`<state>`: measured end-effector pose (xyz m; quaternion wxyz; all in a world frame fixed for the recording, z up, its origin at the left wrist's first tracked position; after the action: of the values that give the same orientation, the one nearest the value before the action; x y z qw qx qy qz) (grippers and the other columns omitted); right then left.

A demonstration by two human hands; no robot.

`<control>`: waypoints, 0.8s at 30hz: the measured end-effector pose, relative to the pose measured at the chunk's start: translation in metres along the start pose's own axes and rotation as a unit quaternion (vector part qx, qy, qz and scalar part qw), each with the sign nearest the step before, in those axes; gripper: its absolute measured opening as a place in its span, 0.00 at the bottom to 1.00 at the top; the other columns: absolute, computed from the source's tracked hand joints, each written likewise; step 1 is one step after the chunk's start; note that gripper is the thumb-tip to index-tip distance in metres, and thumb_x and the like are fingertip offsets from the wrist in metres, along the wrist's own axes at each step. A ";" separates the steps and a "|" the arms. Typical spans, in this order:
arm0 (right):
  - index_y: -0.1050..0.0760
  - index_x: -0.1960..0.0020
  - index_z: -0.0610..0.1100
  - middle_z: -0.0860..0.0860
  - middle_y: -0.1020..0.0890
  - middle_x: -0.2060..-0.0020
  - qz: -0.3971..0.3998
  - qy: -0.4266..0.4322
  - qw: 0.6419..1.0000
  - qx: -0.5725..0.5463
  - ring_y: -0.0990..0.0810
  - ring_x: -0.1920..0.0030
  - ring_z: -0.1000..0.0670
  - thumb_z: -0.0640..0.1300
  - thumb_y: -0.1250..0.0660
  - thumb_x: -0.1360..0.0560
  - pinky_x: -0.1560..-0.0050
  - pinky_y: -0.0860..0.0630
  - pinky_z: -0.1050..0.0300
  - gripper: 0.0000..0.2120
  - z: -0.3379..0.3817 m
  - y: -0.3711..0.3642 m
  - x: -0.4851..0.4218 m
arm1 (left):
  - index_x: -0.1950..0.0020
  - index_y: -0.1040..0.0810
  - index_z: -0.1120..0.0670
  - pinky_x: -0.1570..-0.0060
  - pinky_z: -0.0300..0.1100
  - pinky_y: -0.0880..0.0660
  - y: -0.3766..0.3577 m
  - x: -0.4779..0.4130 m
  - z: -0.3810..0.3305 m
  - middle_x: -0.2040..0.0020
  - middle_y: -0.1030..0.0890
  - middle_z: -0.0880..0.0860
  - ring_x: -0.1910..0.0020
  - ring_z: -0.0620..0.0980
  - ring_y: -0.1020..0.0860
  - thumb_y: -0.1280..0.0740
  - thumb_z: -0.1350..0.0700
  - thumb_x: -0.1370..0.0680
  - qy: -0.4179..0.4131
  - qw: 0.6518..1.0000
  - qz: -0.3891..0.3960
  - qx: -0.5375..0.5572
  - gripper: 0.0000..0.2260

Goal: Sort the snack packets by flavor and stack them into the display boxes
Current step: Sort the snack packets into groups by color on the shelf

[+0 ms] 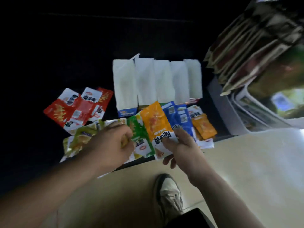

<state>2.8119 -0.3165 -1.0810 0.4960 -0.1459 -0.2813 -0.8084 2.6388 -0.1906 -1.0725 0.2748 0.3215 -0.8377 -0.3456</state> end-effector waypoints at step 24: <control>0.25 0.47 0.50 0.49 0.18 0.54 -0.191 -0.100 0.940 0.264 0.17 0.55 0.44 0.59 0.36 0.22 0.52 0.18 0.47 0.13 -0.062 0.169 -0.071 | 0.51 0.18 0.44 0.49 0.42 0.21 -0.080 -0.047 -0.037 0.52 0.17 0.41 0.50 0.42 0.18 0.28 0.54 0.20 0.056 0.987 0.011 0.149 0.04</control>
<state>2.9970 -0.3620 -1.1150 0.3220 -0.0332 -0.5550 -0.7663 2.7221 -0.2158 -1.1208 0.2735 0.3686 -0.8667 -0.1953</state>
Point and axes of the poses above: each hand's wrist, its own x-axis away from the middle knuckle, its own y-axis out of the back of the hand, z = x × y, the point moved 9 cm from there along -x, towards the middle knuckle
